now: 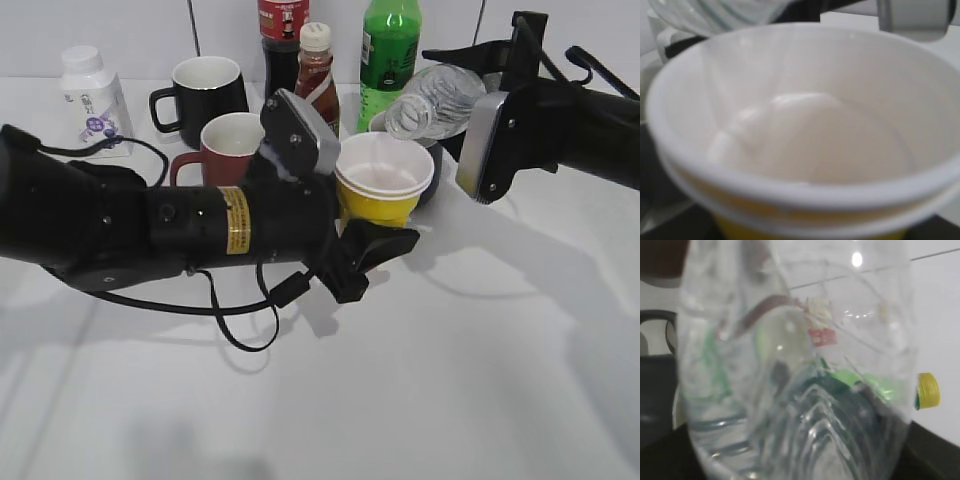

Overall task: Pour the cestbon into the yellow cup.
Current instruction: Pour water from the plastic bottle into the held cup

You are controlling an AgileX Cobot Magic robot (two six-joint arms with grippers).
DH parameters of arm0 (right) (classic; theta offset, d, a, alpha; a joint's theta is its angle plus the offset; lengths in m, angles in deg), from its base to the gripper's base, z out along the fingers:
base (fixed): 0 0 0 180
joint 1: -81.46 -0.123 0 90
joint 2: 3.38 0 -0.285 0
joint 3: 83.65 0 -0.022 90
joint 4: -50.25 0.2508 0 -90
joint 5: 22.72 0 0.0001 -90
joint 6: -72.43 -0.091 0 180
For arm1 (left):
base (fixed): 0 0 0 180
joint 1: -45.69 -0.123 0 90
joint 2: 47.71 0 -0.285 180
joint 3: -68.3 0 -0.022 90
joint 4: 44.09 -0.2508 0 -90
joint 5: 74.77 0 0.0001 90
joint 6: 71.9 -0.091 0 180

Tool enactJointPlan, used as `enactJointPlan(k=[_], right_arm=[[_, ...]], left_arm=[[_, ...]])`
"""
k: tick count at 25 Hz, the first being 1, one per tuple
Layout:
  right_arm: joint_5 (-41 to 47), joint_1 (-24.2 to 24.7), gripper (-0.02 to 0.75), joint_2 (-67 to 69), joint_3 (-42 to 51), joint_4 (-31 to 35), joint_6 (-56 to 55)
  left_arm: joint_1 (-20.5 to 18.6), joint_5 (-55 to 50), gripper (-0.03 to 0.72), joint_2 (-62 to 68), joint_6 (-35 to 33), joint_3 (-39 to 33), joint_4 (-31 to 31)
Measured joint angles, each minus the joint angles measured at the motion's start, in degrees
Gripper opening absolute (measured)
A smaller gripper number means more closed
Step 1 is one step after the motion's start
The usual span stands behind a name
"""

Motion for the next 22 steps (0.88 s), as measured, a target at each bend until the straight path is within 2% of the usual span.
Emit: enactJointPlan(k=[22], right_arm=[[0.00,0.00,0.482,0.00,0.00,0.86,9.25]], left_arm=[[0.00,-3.64,0.440,-0.40,1.53,0.07,-2.61]])
